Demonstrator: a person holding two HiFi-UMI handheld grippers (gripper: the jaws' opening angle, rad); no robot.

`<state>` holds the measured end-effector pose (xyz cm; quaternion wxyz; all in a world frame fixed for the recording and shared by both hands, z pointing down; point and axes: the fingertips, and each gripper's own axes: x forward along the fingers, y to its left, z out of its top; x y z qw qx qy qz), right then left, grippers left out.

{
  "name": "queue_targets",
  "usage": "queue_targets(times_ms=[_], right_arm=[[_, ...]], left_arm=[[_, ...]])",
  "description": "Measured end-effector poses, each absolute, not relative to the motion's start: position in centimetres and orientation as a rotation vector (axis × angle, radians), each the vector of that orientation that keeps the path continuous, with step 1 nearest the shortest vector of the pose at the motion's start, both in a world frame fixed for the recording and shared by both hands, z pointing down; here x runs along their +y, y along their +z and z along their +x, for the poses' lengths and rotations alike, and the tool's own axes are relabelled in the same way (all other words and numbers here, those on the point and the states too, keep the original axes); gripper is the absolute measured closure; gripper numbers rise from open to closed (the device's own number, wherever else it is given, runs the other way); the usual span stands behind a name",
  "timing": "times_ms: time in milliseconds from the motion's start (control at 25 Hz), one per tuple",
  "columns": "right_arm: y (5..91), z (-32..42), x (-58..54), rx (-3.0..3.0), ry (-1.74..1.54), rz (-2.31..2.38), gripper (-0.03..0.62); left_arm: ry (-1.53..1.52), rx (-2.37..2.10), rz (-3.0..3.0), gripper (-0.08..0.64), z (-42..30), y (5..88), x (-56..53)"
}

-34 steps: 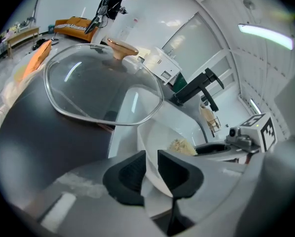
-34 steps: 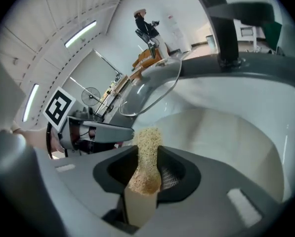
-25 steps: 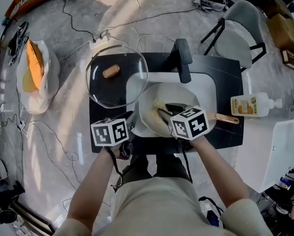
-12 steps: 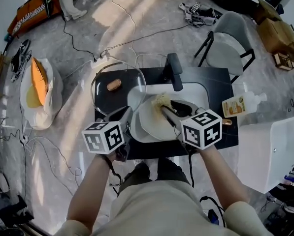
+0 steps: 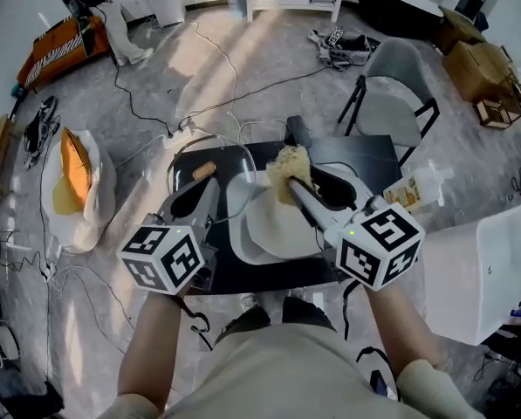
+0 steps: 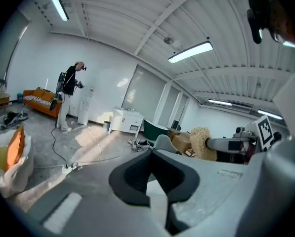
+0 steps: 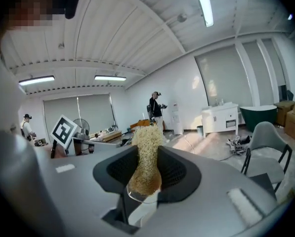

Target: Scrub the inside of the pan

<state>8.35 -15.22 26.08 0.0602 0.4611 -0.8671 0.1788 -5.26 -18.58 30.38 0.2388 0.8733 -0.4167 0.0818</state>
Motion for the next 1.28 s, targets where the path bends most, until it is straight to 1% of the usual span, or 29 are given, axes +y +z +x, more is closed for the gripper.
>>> queue_targets(times_ms=[200,400,720,1040,1160,1280], right_arm=[[19.8,9.6,-14.1,-2.718,0.431,1.527,0.465],[15.6,10.8,-12.0,-2.734,0.266,1.603,0.464],[11.2,12.3,-9.0,-2.707,0.003,1.703,0.463],[9.7,12.0,-6.2,-2.652,-0.164,1.738,0.463],[9.5,11.2,-5.4,-2.645,-0.166,1.729,0.463],[9.3,10.2,-4.7,-2.628,-0.244,1.695,0.464]], left_arm=[[0.162,-1.157,2.502,0.558,-5.4,25.8,-18.6],[0.014,-1.260,2.608,0.558,-6.7,20.1,-17.3],[0.029,-1.502,2.834,0.558,-8.2,13.9,-14.5],[0.055,-1.637,2.931,0.558,-8.9,11.9,-12.7],[0.015,-1.639,2.924,0.558,-9.3,11.9,-12.2],[-0.022,-1.642,2.930,0.558,-9.4,11.9,-11.5]])
